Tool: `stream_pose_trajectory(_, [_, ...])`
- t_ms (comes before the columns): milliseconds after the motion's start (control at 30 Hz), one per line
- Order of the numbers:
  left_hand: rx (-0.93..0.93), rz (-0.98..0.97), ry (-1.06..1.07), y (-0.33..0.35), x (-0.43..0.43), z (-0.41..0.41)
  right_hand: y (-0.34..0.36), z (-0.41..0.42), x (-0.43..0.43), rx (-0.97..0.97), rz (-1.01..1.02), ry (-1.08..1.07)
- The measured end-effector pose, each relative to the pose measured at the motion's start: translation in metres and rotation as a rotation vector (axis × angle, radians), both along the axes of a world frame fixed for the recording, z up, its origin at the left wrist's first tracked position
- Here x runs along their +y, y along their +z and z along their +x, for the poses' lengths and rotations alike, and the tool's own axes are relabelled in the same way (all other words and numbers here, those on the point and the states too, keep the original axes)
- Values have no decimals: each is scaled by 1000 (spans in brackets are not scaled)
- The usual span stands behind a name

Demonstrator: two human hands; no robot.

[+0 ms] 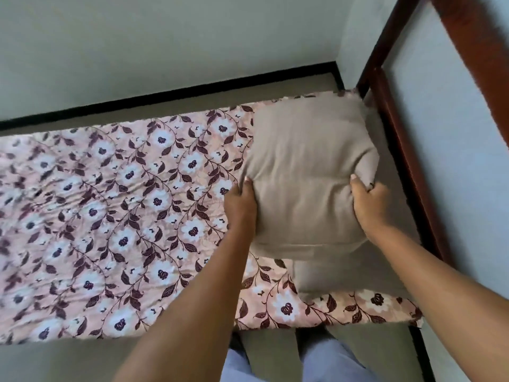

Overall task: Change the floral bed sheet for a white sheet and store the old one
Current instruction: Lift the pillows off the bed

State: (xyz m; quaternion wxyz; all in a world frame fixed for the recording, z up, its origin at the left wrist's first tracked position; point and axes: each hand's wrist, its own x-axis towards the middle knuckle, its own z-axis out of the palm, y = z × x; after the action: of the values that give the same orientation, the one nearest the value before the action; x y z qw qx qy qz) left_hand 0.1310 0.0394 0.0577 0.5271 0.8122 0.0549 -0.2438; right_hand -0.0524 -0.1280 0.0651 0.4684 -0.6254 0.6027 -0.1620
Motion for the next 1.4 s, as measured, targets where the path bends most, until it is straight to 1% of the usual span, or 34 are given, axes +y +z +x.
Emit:
stream_pose_trajectory(67, [-98, 22, -1, 19, 23, 30, 9, 33, 24, -45, -13, -22])
stream_pose_trajectory(200, [-204, 30, 88, 41, 120, 108, 30, 129, 103, -107, -77, 92])
stream_pose_trajectory(367, [-303, 131, 212, 49, 283, 227, 38, 273, 240, -167, -82, 357])
stream_pose_trajectory(467, [-383, 217, 312, 43, 385, 305, 36, 366, 326, -163, -47, 524])
stream_pose_trajectory(567, [-409, 295, 407, 37, 477, 378, 34, 460, 409, -224, -28, 646])
stream_pose_trajectory(667, [-441, 314, 530, 28, 559, 440, 33, 546, 484, -251, -63, 767])
stream_pose_trajectory(767, [-503, 377, 553, 14, 621, 491, 17, 607, 538, -282, -20, 834])
stream_pose_trajectory(833, [-524, 416, 541, -1, 660, 525, -5, 643, 572, -234, 46, 888])
stream_pose_trajectory(933, [-488, 575, 478, -25, 710, 569, -51, 679, 618, -129, 195, 1039])
stream_pose_trajectory(1000, [-363, 748, 429, -50, 747, 590, -88, 689, 651, -41, 263, 1160])
stream_pose_trajectory(1067, [-212, 871, 358, -79, 778, 598, -125, 688, 678, 41, 402, 1263])
stream_pose_trajectory(1100, [-145, 845, 337, -98, 789, 595, -143, 682, 691, 93, 483, 1306])
stream_pose_trajectory(1133, [-109, 765, 309, -113, 795, 591, -156, 677, 703, 143, 550, 1346])
stream_pose_trajectory(1200, [-35, 538, 211, -150, 797, 573, -176, 655, 727, 249, 663, 1406])
stream_pose_trajectory(1233, [15, 487, 157, -167, 793, 562, -182, 645, 735, 271, 718, 1437])
stream_pose_trajectory(1267, [63, 498, 103, -184, 791, 550, -190, 635, 743, 282, 755, 1460])
stream_pose_trajectory(1300, [99, 551, 50, -198, 789, 541, -192, 629, 750, 278, 773, 1490])
stream_pose_trajectory(1400, [102, 693, -42, -226, 777, 518, -200, 624, 753, 298, 744, 1593])
